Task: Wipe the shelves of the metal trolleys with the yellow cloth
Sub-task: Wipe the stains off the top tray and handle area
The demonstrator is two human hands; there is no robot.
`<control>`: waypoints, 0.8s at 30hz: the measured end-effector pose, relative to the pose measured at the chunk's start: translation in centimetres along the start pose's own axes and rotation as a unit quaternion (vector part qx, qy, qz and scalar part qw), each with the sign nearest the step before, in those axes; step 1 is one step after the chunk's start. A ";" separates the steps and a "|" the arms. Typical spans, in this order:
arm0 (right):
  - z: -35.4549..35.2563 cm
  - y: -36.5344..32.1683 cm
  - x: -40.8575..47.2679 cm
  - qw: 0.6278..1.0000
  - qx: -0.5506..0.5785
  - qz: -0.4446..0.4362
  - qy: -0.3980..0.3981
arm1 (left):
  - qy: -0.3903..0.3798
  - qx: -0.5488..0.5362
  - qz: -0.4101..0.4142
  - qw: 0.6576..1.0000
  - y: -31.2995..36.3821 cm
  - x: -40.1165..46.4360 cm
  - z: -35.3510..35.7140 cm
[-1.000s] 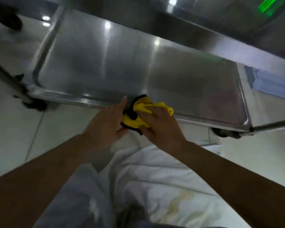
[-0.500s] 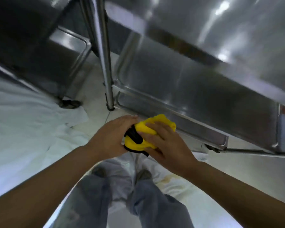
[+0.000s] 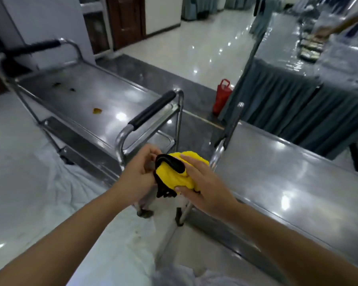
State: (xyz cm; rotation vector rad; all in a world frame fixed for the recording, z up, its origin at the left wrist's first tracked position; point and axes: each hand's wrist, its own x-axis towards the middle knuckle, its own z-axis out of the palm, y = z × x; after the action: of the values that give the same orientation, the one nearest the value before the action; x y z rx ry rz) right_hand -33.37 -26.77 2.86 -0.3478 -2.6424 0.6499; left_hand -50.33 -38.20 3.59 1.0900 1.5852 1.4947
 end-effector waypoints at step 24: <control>6.3 3.2 27.3 0.989 0.109 -0.065 -0.075 | 0.174 0.059 -0.085 0.979 4.4 11.8 -19.2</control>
State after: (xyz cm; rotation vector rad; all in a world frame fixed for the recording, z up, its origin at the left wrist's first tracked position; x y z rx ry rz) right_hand -59.91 -17.57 4.79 -0.0652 -2.6714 0.9438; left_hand -72.07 -35.47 10.53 0.7575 1.9756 1.5506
